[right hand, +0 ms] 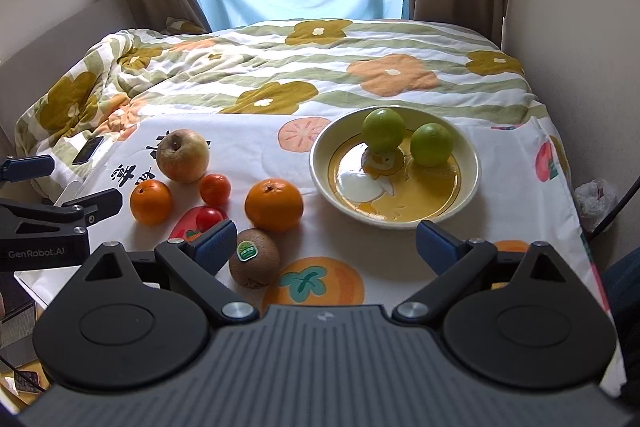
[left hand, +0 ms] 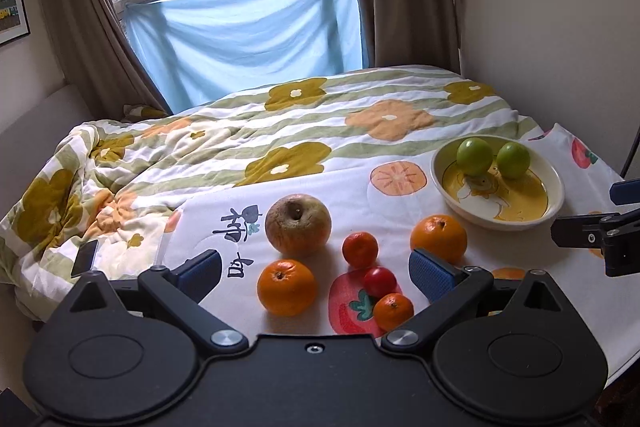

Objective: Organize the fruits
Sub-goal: 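Lift both tools away from the bowl back over the fruit, then grasp the orange with the left tool while the right tool grasps the kiwi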

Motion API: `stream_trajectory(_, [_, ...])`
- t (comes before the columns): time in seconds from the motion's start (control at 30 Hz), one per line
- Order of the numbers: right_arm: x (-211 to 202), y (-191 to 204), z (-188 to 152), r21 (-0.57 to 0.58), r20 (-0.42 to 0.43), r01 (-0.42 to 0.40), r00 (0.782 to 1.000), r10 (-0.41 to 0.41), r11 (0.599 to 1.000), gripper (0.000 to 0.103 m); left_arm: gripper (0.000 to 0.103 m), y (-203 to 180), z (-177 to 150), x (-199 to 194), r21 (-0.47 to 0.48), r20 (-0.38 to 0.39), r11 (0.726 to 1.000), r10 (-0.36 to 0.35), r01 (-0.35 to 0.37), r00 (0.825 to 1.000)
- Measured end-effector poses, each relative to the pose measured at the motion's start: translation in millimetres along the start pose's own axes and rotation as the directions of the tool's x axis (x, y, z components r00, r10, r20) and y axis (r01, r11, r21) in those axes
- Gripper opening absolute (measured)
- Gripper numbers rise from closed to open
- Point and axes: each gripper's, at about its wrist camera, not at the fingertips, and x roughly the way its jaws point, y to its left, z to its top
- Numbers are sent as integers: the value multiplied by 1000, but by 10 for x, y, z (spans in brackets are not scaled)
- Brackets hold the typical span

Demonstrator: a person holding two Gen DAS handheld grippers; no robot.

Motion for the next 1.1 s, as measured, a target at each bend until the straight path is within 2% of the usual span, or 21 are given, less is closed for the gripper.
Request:
stream_trajectory(0.23, [219,333,-202,20,-10,26,1000,-26,999,103,101,248,-218,359,32,-20,999,-32,32,999])
stream_trajectory(0.43, [467,439,-347,32,-35,47,998,-45,998,103,98,324,-331,762,101,-55,993,-49,55,997])
stream_trajectory(0.57, [606,491,-397,30,-56,55,997,-53,998,103,96,388,-394,994,103,-95,992,-70,79,993])
stream_trajectory(0.77, [778,529,-405,14,-77,40,996,-39,999,103,86,417,-428,1216,79,-140,992,-90,102,986])
stream_trajectory(1.0, [911,562,-387,8,-101,28,995,-27,1000,103,64,460,-418,1337,55,-170,986,-146,157,975])
stream_trajectory(1.1, [947,571,-387,4,-111,25,993,-25,1000,101,64,451,-418,1333,60,-167,985,-152,164,974])
